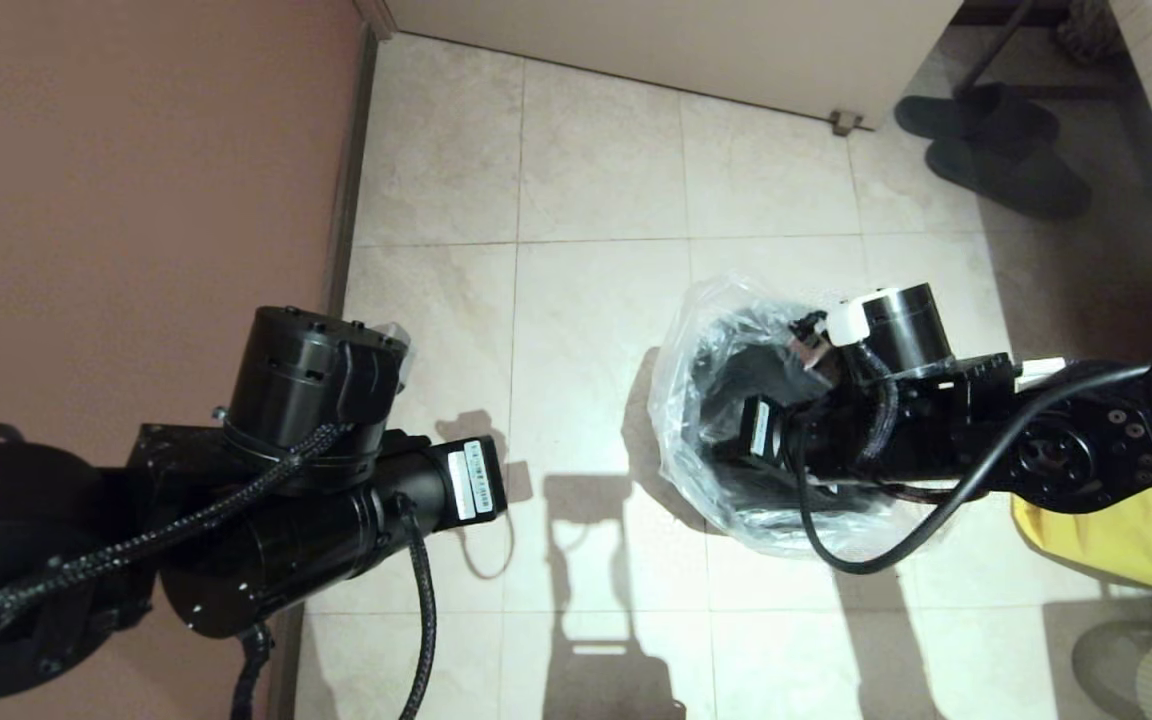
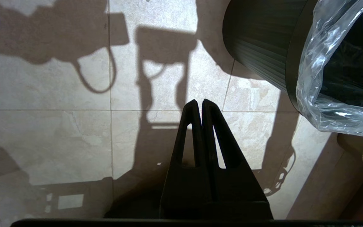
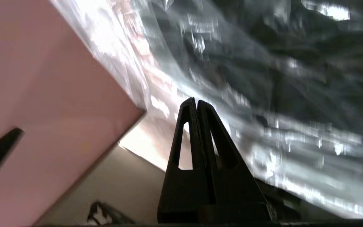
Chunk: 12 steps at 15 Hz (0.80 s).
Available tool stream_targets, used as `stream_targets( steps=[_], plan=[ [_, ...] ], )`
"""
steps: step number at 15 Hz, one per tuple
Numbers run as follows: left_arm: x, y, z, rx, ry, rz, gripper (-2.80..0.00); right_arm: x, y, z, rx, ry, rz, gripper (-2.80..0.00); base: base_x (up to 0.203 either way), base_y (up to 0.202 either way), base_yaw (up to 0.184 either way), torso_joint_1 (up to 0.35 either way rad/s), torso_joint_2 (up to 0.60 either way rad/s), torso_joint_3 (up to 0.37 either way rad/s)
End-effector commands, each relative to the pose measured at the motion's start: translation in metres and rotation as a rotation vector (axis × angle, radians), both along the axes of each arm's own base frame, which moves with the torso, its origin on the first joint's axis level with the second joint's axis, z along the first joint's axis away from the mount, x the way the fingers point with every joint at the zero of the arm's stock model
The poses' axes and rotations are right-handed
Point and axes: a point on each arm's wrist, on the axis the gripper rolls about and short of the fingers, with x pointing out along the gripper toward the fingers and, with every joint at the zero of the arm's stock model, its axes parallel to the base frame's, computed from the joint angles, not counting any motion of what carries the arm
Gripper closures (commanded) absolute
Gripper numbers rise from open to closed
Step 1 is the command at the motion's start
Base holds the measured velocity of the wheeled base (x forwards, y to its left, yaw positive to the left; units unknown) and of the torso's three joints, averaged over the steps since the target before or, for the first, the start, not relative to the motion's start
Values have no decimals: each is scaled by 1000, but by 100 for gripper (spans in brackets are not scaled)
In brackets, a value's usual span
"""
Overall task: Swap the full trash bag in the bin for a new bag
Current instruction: Put the new garbage bag on the trash can
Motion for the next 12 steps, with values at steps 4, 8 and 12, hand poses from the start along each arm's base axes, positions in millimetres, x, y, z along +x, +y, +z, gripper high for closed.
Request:
stream_targets(
  steps=[4,8,12],
  plan=[
    [5,2,-5,8,11,22,0,12,4,-37,-62,94,-4,0,0,0,0,0,0,0],
    [6,1,-6,9,12,22,0,9,6,-38,-85,114,14,0,0,0,0,0,0,0],
    [6,1,-5,6,9,22,0,-6,5,-21,-96,144,53,0,0,0,0,0,0,0]
  ],
)
